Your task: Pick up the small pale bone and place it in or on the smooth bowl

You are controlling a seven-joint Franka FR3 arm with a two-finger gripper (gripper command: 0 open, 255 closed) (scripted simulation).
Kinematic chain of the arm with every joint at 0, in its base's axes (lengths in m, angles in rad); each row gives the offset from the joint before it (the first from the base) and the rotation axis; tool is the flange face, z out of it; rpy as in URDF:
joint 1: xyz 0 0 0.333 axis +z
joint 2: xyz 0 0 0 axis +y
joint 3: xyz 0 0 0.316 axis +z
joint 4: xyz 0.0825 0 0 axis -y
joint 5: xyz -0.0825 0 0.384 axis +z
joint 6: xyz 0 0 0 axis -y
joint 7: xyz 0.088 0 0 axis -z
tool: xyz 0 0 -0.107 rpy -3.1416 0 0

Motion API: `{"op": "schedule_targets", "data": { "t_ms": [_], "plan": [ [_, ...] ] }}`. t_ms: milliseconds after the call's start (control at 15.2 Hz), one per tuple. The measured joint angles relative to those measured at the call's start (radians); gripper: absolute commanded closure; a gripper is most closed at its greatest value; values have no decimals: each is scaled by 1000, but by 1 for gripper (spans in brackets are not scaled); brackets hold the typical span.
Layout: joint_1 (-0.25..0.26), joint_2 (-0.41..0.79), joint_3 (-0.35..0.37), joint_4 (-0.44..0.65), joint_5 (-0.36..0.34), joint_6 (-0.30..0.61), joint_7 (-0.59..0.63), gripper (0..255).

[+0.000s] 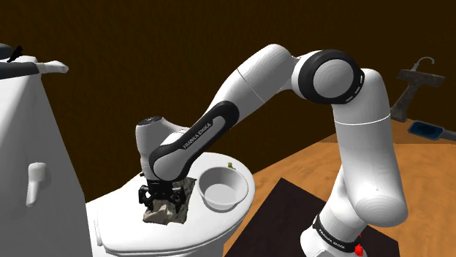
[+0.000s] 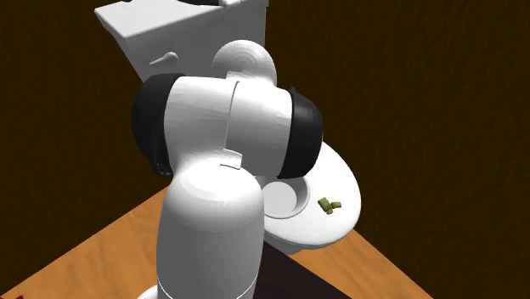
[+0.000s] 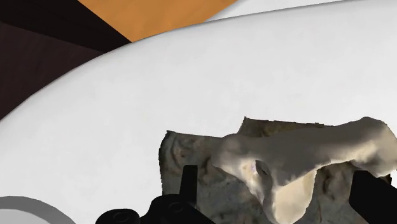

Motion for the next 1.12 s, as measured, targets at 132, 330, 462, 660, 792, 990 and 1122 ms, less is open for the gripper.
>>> {"op": "schedule_targets", "data": {
  "t_ms": [132,330,462,660,792,990,1122],
  "plan": [
    [0,0,0,0,0,0,0,0],
    [0,0,0,0,0,0,0,255],
    [0,0,0,0,0,0,0,255],
    [0,0,0,0,0,0,0,255],
    [0,0,0,0,0,0,0,255],
    [-2,-12,3,-1,4,-11,-1,255],
    [-4,-31,7,1,9,-30,-2,255]
  ]
}}
